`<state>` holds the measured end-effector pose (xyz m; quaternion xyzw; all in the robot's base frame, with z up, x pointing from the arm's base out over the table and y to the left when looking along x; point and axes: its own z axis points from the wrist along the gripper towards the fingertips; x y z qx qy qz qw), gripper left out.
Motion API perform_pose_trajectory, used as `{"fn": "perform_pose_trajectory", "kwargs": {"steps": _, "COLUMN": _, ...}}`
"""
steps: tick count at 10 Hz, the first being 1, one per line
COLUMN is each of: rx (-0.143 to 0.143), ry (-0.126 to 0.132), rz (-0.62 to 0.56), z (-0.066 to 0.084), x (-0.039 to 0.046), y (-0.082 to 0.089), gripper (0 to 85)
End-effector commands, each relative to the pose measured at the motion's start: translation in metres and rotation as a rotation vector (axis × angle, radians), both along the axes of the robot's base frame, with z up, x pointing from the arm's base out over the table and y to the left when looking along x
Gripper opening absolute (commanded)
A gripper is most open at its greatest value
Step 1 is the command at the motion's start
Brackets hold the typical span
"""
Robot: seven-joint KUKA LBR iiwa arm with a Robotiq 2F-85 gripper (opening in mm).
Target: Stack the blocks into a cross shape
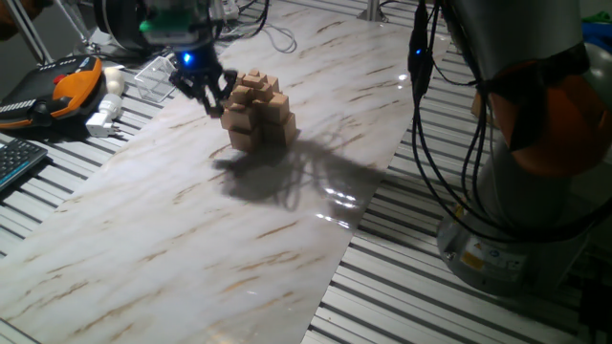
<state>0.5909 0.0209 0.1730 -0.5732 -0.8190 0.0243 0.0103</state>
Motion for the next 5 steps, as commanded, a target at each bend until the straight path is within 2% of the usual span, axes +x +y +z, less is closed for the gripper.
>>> {"fn": "perform_pose_trajectory", "kwargs": {"steps": 1, "rx": -0.006, "ry": 0.001, "rz": 0.0, "z": 0.003, "x": 0.0, "y": -0.011, "gripper": 0.0}}
{"fn": "perform_pose_trajectory", "kwargs": {"steps": 2, "rx": -0.011, "ry": 0.0, "rz": -0.012, "z": 0.007, "x": 0.0007, "y": -0.022, "gripper": 0.0}}
{"fn": "perform_pose_trajectory", "kwargs": {"steps": 4, "rx": 0.006, "ry": -0.006, "rz": -0.072, "z": 0.018, "x": 0.0023, "y": -0.044, "gripper": 0.0}}
{"fn": "perform_pose_trajectory", "kwargs": {"steps": 5, "rx": 0.001, "ry": -0.006, "rz": -0.093, "z": 0.021, "x": 0.0015, "y": -0.052, "gripper": 0.0}}
